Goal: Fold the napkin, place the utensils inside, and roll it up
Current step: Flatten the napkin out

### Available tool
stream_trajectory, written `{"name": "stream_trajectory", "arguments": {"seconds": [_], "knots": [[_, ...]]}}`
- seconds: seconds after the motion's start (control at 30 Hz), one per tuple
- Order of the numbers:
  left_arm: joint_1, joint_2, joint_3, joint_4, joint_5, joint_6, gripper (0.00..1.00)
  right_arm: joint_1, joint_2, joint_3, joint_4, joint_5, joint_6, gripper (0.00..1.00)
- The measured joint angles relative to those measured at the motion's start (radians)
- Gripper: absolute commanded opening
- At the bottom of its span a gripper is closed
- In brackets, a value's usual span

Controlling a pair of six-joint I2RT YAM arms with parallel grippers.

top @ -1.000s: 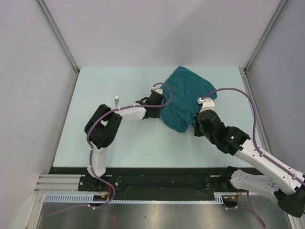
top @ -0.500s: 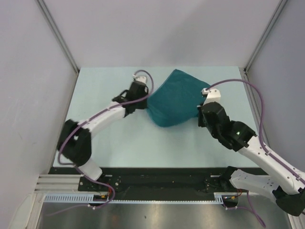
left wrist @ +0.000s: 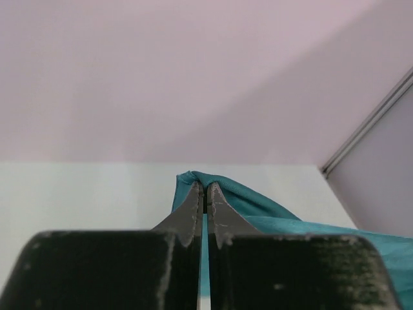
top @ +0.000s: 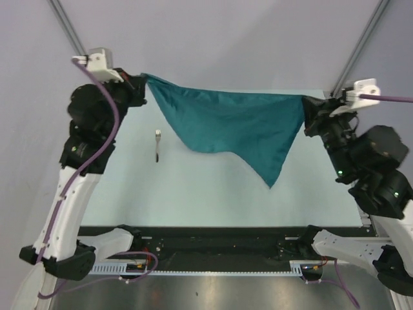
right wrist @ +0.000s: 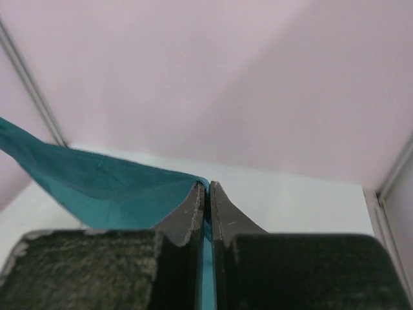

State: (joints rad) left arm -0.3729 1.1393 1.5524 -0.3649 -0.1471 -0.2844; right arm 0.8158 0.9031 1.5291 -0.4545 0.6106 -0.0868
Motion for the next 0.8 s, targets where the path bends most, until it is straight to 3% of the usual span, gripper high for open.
{"name": "stream_trajectory", "arguments": {"seconds": [0.23,0.4,0.5,0.67,0.8], "knots": [[0.0,-0.09,0.196,-0.072,0.004,0.044,0.0,0.01,-0.023,0.177,0.01,-0.14,-0.054,0.0],[0.016,-0.082,0.248,-0.068,0.026,0.058,0.0,0.005,0.026,0.189,0.029,-0.099,-0.085,0.0],[0.055,0.016,0.25,-0.056,0.059,0.048,0.0,-0.179,0.123,0.165,0.043,-0.154,-0.079,0.0],[0.084,0.268,0.161,-0.011,0.122,0.023,0.0,-0.592,0.32,0.024,0.091,-0.422,0.023,0.0],[0.107,0.563,0.17,-0.01,0.205,0.007,0.0,-0.767,0.548,-0.068,0.162,-0.599,0.093,0.0]]}}
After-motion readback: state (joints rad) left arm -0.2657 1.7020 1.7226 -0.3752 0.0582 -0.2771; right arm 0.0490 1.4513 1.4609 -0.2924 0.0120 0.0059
